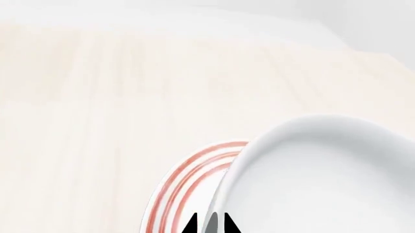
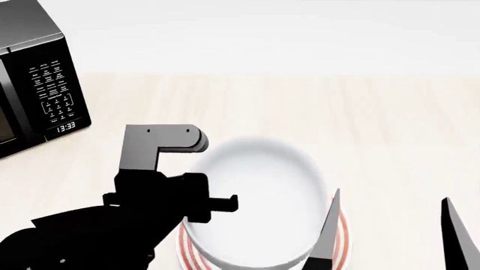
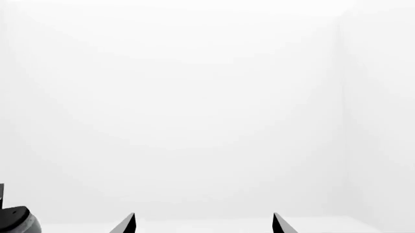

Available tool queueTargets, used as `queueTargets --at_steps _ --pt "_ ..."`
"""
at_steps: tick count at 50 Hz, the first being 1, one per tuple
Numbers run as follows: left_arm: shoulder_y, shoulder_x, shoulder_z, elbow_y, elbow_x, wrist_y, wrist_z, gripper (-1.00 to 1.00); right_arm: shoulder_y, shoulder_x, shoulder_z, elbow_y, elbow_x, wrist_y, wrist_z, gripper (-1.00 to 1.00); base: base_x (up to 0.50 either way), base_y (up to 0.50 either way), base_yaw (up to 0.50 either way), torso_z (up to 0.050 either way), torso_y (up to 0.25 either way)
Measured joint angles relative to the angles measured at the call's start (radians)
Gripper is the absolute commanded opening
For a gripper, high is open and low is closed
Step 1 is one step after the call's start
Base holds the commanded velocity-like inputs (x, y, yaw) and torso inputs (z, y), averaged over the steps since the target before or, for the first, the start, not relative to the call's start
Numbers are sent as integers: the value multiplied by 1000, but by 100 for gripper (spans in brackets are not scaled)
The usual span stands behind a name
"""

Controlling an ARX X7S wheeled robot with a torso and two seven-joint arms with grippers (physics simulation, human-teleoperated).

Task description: Pick up the white bowl and put it on the plate.

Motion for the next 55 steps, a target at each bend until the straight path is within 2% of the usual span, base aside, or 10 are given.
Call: queueTargets --at_steps 25,55 --pt "-93 1 78 -199 -74 144 11 -100 -1 8 0 4 8 -6 9 100 0 0 0 0 0" --pt "-98 -12 156 -304 -131 249 28 -100 8 13 -14 11 12 -6 18 100 0 0 0 0 0"
